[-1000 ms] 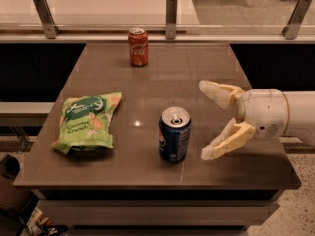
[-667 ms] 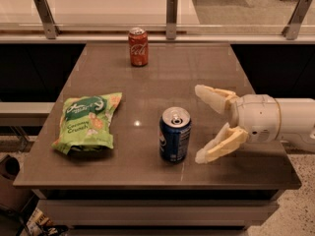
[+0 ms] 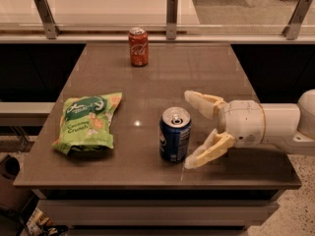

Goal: Move pepsi can near coke can

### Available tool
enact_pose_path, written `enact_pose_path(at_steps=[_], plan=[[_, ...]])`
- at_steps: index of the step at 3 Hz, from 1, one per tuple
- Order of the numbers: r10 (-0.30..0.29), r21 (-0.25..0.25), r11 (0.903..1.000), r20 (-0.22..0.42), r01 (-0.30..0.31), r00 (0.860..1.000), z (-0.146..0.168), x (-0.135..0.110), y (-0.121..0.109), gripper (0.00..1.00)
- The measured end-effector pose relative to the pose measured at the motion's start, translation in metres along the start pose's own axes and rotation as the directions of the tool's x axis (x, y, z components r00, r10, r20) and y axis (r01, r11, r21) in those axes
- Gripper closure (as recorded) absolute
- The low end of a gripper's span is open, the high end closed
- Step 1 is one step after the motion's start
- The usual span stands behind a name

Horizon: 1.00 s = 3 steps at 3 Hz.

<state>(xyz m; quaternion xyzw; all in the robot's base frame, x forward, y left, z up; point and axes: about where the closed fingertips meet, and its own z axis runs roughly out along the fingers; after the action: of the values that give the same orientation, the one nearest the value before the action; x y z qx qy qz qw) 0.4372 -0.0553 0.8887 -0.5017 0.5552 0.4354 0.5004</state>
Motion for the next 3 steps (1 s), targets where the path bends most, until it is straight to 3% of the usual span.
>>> enact_pose_path(at_steps=[1,3], plan=[[-0.015,-0.027,0.9995,0.009,0.015,1.0,0.0118,0.0017,0.0061,0.19],[-0.019,-0.034,0.9992,0.008,0.019,1.0,0.0151,-0.0006,0.0076,0.64]])
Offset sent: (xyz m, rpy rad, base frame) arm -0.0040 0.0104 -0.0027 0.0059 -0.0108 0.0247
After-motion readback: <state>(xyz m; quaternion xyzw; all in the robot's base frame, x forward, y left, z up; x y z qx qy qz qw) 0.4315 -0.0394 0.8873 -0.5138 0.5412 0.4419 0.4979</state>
